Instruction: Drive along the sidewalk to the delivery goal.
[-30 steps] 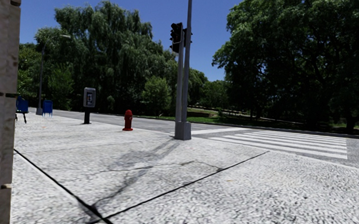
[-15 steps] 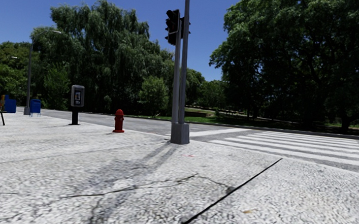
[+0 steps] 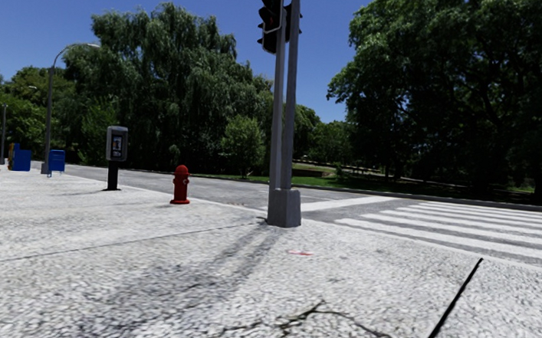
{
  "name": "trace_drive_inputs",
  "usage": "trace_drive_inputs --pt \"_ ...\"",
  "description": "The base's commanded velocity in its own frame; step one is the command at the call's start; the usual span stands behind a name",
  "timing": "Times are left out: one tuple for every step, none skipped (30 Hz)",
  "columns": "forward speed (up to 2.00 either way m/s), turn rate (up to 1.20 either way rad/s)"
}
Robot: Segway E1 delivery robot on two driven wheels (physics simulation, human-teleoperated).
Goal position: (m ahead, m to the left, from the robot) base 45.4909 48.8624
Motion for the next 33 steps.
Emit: trace_drive_inputs --pt "1.48 0.27" --pt "1.48 0.34" --pt "1.48 0.34" --pt "1.48 0.36" --pt "1.48 0.36" --pt "1.48 0.36" --pt "1.48 0.36" --pt "1.48 0.36" --pt "1.48 0.36" --pt "1.48 0.36" --pt "1.48 0.36" --pt "1.48 0.36" --pt "1.48 0.36" --pt "1.48 0.36" --pt "1.48 0.36" --pt "1.48 0.36" --pt "1.48 0.36" --pt "1.48 0.36" --pt "1.48 0.36" --pt "1.48 0.36" --pt "1.48 0.36" --pt "1.48 0.36" --pt "1.48 0.36" --pt "1.48 0.36" --pt "1.48 0.36" --pt "1.48 0.36" --pt "1.48 0.36" --pt "1.48 0.36" --pt "1.48 0.36" --pt "1.48 0.36" --pt "1.48 0.36" --pt "1.48 0.36" --pt "1.48 0.36"
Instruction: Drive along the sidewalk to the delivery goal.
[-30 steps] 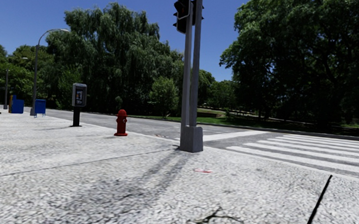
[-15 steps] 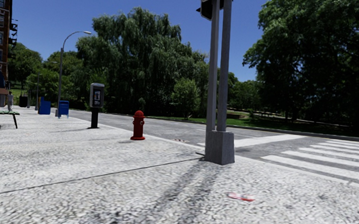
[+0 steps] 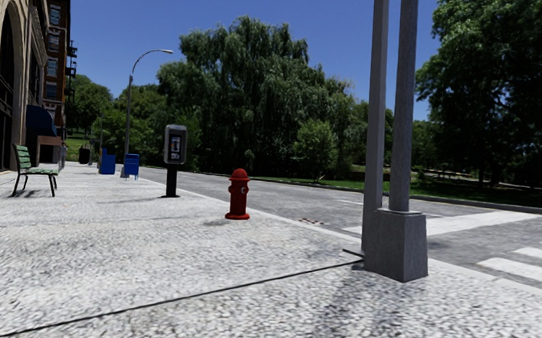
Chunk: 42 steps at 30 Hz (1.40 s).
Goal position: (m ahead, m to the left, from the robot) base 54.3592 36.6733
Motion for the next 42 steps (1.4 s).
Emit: trace_drive_inputs --pt "1.48 0.36" --pt "1.48 0.36" --pt "1.48 0.36" --pt "1.48 0.36" --pt "1.48 0.36" --pt "1.48 0.36" --pt "1.48 0.36" --pt "1.48 0.36" --pt "1.48 0.36" --pt "1.48 0.36" --pt "1.48 0.36" --pt "1.48 0.36" --pt "1.48 0.36" --pt "1.48 0.36" --pt "1.48 0.36" --pt "1.48 0.36" --pt "1.48 0.36" --pt "1.48 0.36" --pt "1.48 0.36" --pt "1.48 0.36" --pt "1.48 0.36" --pt "1.48 0.36" --pt "1.48 0.36" --pt "1.48 0.36" --pt "1.48 0.36" --pt "1.48 0.36" --pt "1.48 0.36" --pt "1.48 0.36" --pt "1.48 0.37" --pt "1.47 0.37" --pt "1.47 0.37" --pt "1.47 0.37" --pt "1.47 0.38" --pt "1.47 0.38" --pt "1.47 0.4" --pt "1.47 0.4" --pt "1.47 0.41" --pt "1.47 0.41" --pt "1.47 0.41" --pt "1.47 0.42" --pt "1.47 0.42" --pt "1.47 0.42"
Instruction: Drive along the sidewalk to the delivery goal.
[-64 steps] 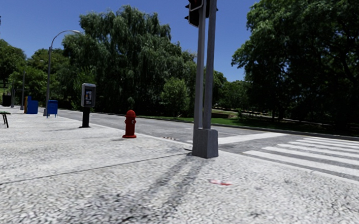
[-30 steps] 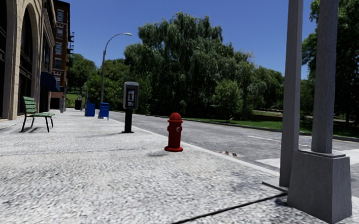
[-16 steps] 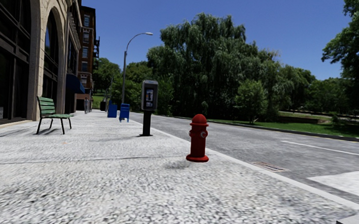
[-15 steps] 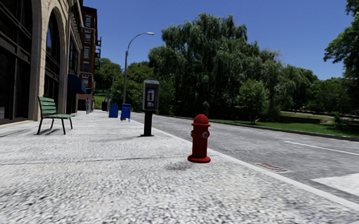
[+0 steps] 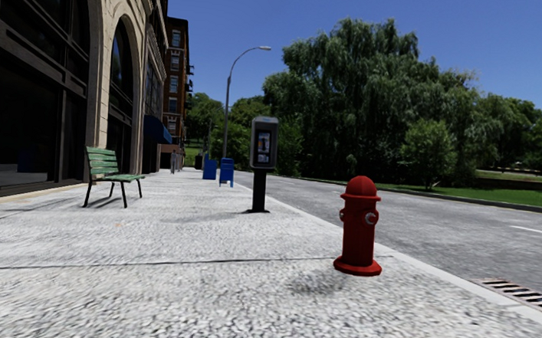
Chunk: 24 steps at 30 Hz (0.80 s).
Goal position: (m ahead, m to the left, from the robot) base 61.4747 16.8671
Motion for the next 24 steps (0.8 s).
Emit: trace_drive_inputs --pt "1.47 0.43" --pt "1.47 0.43" --pt "1.47 0.43" --pt "1.47 0.43" --pt "1.47 0.43" --pt "1.47 0.43" --pt "1.47 0.43" --pt "1.47 0.43" --pt "1.47 0.43" --pt "1.47 0.43" --pt "1.47 0.43" --pt "1.47 0.43" --pt "1.47 0.43" --pt "1.47 0.43" --pt "1.47 0.43" --pt "1.47 0.43" --pt "1.47 0.43" --pt "1.47 0.42" --pt "1.47 0.36" --pt "1.47 0.26" --pt "1.47 0.26" --pt "1.47 0.18" --pt "1.47 0.0" --pt "1.47 0.0"
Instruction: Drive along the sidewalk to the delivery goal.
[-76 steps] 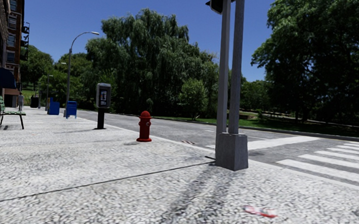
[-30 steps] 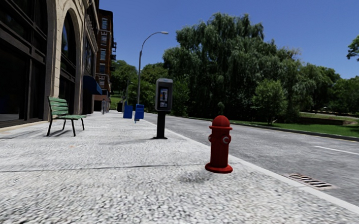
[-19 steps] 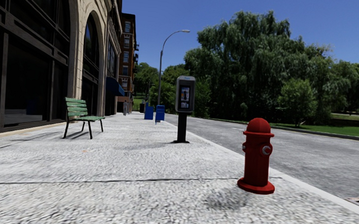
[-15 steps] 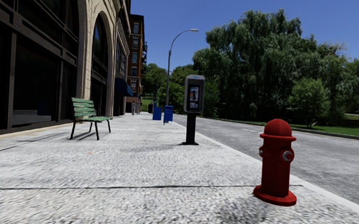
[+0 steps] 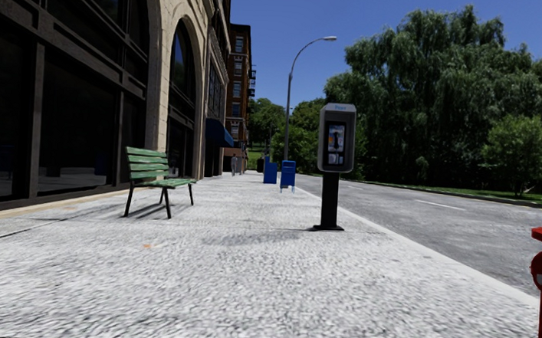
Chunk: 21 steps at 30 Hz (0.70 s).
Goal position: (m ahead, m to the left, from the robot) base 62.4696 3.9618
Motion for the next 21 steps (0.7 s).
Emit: trace_drive_inputs --pt "1.47 0.0" --pt "1.47 0.0" --pt "1.47 0.0" --pt "1.47 0.0" --pt "1.47 0.0" --pt "1.47 0.0" --pt "1.47 0.0" --pt "1.47 0.0" --pt "1.47 0.09" --pt "1.47 0.09" --pt "1.47 0.1" --pt "1.47 0.1" --pt "1.47 0.1" --pt "1.47 0.11" --pt "1.47 0.14" --pt "1.47 0.22" --pt "1.47 0.22" --pt "1.47 0.24" --pt "1.47 0.24" --pt "1.47 0.24" --pt "1.47 0.24"
